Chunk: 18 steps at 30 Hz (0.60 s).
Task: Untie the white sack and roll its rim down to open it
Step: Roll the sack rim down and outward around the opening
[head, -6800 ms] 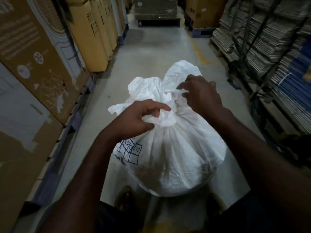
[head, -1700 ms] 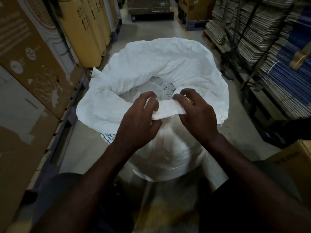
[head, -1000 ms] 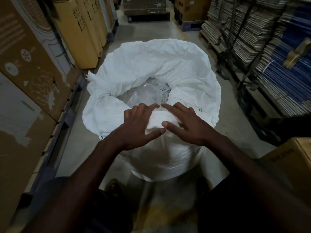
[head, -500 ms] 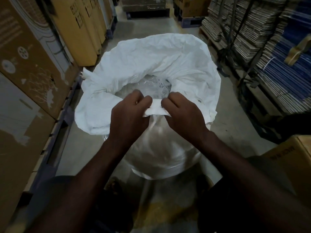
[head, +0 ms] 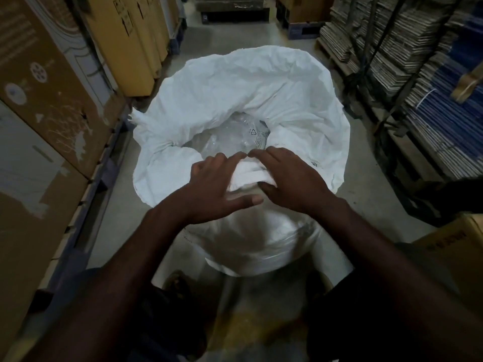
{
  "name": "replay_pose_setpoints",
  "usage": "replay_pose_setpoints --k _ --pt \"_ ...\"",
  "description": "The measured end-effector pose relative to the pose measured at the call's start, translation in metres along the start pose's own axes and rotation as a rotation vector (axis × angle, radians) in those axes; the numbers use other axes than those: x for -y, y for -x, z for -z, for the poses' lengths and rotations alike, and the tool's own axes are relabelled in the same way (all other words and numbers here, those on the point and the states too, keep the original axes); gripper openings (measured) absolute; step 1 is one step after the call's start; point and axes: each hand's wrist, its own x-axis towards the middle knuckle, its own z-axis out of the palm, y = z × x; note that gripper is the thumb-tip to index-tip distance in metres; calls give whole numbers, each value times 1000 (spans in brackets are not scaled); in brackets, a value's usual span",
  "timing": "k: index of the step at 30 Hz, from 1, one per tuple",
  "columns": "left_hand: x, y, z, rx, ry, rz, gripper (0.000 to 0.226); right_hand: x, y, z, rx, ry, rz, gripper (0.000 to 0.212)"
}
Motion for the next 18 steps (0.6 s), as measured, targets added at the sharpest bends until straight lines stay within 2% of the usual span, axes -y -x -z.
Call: replay_pose_setpoints --k 3,6,10,12,14,16,18 --pt "8 10 15 110 145 44 99 1 7 11 102 -34 17 64" --pt "15 13 19 129 213 38 84 4 19 22 214 -151 -75 71" --pt "17 7 18 -82 234 -28 45 -3 23 22 207 -163 -32 60" --pt "13 3 17 -215 112 -83 31 -6 21 15 186 -91 5 56" --pt "-1 3 13 -370 -36 -75 21 -4 16 10 111 26 21 47" --pt "-15 4 9 -492 -148 -7 21 4 8 8 -98 134 32 29" --pt "-21 3 6 -535 -179 -11 21 11 4 8 -322 166 -6 13"
